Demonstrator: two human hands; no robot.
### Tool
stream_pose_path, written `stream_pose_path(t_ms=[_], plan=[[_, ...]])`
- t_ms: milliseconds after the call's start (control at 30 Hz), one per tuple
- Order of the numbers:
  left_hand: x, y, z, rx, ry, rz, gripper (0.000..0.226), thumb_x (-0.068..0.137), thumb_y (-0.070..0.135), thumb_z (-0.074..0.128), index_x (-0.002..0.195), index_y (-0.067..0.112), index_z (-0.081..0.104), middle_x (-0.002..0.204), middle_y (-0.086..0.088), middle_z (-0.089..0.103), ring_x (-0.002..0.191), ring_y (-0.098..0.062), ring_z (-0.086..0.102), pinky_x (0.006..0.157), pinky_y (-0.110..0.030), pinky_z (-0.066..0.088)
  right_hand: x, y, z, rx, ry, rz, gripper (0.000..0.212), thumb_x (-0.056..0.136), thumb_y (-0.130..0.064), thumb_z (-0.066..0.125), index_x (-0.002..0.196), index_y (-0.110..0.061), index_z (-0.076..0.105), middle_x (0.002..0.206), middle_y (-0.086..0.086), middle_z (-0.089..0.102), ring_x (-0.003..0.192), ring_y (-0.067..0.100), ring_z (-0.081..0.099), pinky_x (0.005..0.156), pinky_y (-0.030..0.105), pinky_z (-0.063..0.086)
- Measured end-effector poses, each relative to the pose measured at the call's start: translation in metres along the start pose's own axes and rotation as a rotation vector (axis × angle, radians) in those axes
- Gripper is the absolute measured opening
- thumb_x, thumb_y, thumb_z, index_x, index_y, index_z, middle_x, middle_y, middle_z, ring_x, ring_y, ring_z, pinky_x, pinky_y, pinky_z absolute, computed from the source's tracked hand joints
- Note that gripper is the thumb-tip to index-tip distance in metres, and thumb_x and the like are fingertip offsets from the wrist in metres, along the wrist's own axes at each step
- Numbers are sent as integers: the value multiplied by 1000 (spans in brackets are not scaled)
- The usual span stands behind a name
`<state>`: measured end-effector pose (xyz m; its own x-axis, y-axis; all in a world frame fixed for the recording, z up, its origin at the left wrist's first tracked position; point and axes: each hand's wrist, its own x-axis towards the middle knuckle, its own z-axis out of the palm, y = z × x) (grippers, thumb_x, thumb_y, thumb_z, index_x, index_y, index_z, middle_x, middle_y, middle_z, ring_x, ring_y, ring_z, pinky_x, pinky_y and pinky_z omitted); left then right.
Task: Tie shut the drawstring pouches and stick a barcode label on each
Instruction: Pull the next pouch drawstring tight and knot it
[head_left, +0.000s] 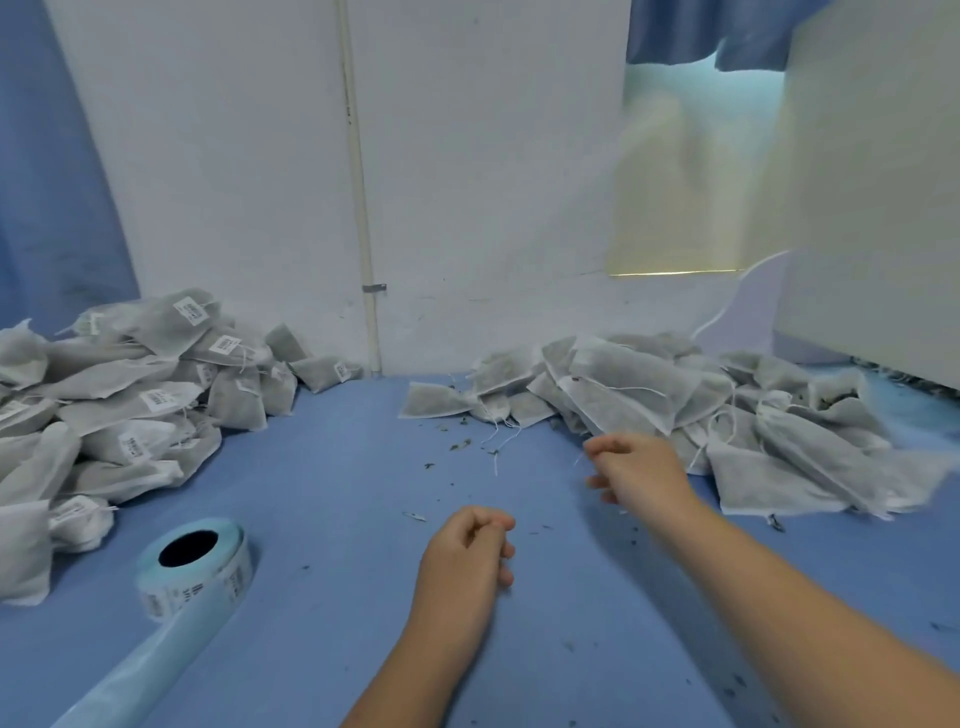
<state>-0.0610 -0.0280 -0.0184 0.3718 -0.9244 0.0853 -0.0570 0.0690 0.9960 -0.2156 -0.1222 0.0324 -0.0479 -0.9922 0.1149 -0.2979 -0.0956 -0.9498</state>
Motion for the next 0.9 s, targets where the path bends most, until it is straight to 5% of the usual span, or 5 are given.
stream_pose_path(t_ms=[167,333,533,733,900], plan=[[2,-5,1,49,-9,13,23,90,9,50,79,19,67,58,9,61,49,-9,54,50,-14,43,57,-13,-18,-419,220,-314,42,83,-3,51,124,-6,58,132,9,55,116,26,54,88,28,41],[5,-4,3,45,2,13,23,90,9,50,78,20,67,58,9,61,46,-9,53,46,-12,41,96,-21,-23,-615,71,-321,58,91,-20,52,143,-9,28,149,10,30,127,28,41,98,38,39],[7,-4,3,31,19,4,24,90,8,49,79,18,67,55,8,60,43,-8,51,44,-11,40,109,-21,-24,-839,191,-197,35,88,-11,50,123,-3,50,123,16,55,98,32,59,73,35,45],[6,-4,3,38,21,13,24,90,7,49,80,18,67,56,8,60,44,-6,52,44,-11,40,98,-20,-43,-617,273,-282,18,78,-9,52,61,-15,49,62,2,54,66,25,50,49,28,28],[4,-3,5,57,31,28,24,89,6,47,83,19,66,63,5,60,45,-7,52,44,-11,39,59,-32,-56,-379,314,-394,10,76,-13,59,80,-10,67,80,4,67,76,27,60,64,38,49]])
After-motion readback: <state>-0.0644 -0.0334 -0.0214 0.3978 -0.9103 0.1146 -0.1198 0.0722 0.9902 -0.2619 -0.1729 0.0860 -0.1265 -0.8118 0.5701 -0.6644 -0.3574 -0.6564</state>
